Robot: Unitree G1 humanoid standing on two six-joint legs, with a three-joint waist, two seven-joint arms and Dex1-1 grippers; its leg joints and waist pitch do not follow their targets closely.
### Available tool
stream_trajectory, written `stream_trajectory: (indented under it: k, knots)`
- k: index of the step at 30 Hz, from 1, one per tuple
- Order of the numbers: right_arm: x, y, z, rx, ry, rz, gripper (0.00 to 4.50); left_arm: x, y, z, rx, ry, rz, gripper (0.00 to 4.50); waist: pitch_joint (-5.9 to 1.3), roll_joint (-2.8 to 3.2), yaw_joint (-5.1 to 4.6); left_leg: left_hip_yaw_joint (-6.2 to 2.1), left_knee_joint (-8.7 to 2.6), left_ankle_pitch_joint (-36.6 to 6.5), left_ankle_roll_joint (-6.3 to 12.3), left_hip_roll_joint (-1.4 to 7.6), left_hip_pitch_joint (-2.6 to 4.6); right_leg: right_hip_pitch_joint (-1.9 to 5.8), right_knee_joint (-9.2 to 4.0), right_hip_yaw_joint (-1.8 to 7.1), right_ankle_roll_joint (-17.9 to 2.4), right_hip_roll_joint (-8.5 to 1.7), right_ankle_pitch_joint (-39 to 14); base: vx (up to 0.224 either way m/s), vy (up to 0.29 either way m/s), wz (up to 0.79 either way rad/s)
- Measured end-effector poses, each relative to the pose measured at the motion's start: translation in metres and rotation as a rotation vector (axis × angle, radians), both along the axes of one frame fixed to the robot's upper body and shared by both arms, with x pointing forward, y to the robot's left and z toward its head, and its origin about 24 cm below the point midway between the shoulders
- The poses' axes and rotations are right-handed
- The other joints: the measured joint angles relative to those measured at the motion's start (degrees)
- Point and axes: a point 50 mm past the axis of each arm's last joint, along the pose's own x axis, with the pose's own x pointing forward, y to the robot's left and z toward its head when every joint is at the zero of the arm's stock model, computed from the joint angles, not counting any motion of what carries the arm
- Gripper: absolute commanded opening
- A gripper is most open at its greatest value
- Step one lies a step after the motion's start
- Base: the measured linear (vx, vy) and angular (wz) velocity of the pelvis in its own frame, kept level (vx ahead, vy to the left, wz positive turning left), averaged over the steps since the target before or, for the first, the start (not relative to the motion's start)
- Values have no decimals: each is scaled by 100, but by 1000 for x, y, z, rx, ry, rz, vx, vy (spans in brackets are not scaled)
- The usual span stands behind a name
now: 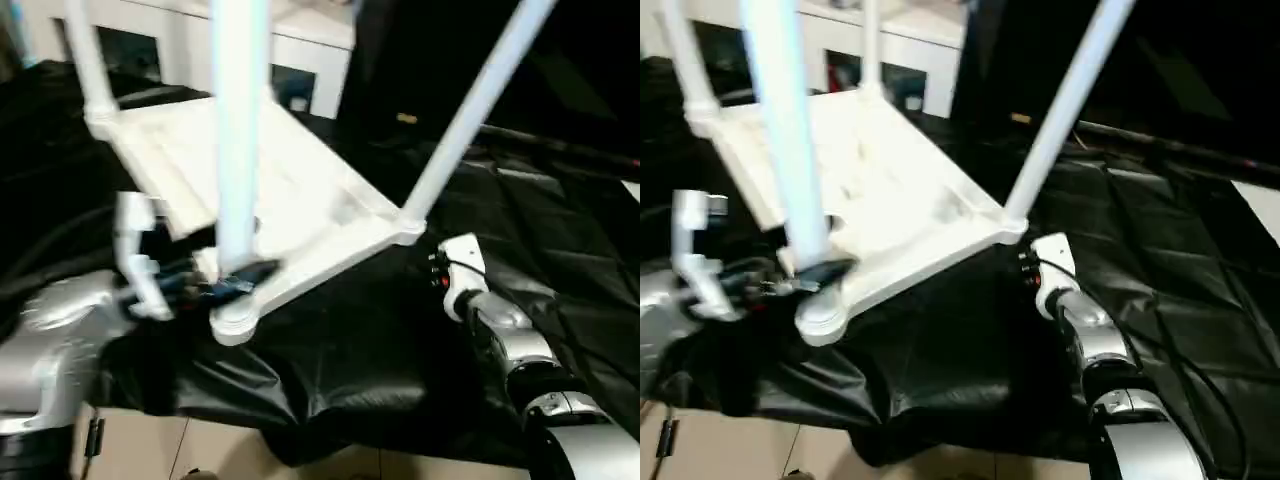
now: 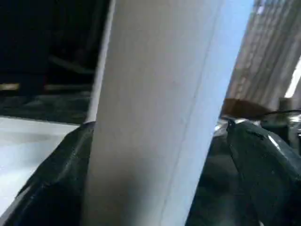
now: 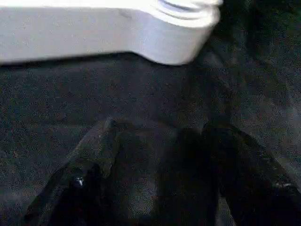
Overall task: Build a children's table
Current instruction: Rotate table base
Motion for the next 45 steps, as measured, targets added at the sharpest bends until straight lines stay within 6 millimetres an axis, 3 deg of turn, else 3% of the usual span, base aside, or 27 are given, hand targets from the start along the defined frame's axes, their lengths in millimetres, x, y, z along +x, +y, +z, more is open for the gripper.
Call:
stream_trajectory:
  k: [6, 14, 21, 29, 40, 45]
  knots:
    - [9, 34, 6, 23, 2, 69, 321, 4, -34, -12, -3, 28, -112, 446, 2, 15, 47, 1, 1, 0, -1, 0, -4, -1, -1, -1, 1, -2, -7, 0, 0, 0]
    - [12, 40, 7, 7, 17, 81, 321, 11, -67, -18, 11, 33, -176, 446, 2, 15, 83, 6, 6, 1, -1, 0, -3, 2, -3, 1, -1, -5, -11, 0, 0, 0]
    - [12, 46, 7, 21, 18, 89, 321, 13, -112, -23, 11, 24, -242, 446, 6, 35, 9, 5, 11, 0, -1, 1, 0, 5, 0, 2, -1, -4, -9, 0, 0, 0]
    - [12, 52, 8, 40, 7, 95, 321, 23, -151, -25, 59, -69, -227, 446, 16, 78, -67, 4, 11, 0, 0, 2, -3, 5, -2, 0, -1, -3, -9, 0, 0, 0]
    - [14, 42, 10, 41, -4, 87, 321, 37, -160, -32, 123, -115, -149, 446, 13, 206, -52, 5, 10, 0, 1, 0, 0, 3, -2, 0, -6, -5, -5, 0, 0, 0]
    - [17, 16, 23, 29, -63, 125, 321, 44, -126, -38, 174, -105, -211, 446, 13, 251, -15, 4, 9, 1, 2, 1, -2, 0, -1, -2, -7, -5, -5, 0, 0, 0]
